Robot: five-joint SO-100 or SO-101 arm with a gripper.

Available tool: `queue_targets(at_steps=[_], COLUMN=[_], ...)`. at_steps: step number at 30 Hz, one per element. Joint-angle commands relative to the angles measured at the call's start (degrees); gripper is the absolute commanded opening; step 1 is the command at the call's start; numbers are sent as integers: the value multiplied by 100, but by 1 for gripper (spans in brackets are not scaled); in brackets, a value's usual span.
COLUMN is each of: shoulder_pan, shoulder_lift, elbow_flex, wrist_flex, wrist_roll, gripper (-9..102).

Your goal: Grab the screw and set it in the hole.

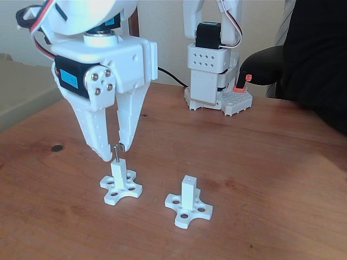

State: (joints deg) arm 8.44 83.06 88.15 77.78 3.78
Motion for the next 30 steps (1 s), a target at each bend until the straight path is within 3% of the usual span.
queue_targets(at_steps=[1, 30], shoulder_pan=[-62, -9], shoulder_lift=[158, 141], elbow_flex=[-554, -501], wrist_flex=[18, -202], wrist_roll=[-26, -18], gripper=[7, 3])
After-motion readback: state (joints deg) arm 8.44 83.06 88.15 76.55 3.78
